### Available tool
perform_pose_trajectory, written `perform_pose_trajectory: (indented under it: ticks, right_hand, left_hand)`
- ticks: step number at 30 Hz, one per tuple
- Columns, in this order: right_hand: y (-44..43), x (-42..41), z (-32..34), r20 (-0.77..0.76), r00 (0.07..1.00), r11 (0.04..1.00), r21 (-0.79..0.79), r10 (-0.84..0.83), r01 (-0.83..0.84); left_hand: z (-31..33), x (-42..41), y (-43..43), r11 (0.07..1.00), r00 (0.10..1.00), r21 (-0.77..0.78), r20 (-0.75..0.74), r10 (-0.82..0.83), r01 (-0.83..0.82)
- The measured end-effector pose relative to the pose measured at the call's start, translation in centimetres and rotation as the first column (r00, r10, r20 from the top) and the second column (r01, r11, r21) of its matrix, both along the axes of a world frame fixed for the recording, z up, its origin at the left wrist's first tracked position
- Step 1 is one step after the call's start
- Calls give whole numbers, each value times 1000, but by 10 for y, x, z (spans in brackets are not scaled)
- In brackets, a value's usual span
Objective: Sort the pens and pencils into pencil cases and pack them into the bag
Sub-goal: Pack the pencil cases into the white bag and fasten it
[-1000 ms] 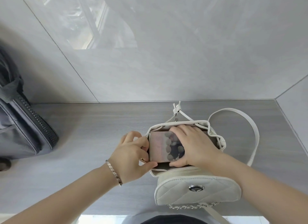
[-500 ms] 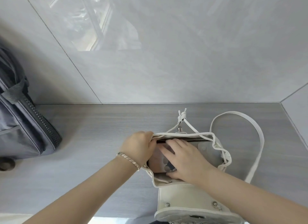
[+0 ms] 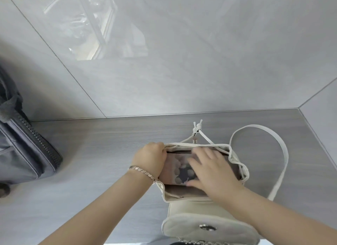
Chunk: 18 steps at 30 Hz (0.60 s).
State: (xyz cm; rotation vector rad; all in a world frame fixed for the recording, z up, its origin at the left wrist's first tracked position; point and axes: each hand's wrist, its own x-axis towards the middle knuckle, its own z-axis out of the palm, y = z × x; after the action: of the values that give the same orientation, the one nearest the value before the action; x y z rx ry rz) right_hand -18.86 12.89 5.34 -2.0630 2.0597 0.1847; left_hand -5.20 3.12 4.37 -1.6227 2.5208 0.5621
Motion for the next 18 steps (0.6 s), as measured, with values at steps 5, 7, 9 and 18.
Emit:
perform_pose_trajectory:
  ticks: [5,7,9,18]
  right_hand:
    - [16,-21,13,-131,980,941,285,-148,180]
    - [16,-17,-3,-205,972,909,373,-118,189]
    - [12,-13,-11,-235,962,889,399,-139,226]
    - [4,-24,44,460,760,887,198,-459,417]
  left_hand:
    - [0,0,-3,1000,1000,17,-16,15,-14]
    - [0,1,-3,1000,1000,18,-20,-1,1]
    - [-1,2,-3,1000,1000,16,-27,-12,12]
    - [-1,7,-4,996,998,-80,40,-42,45]
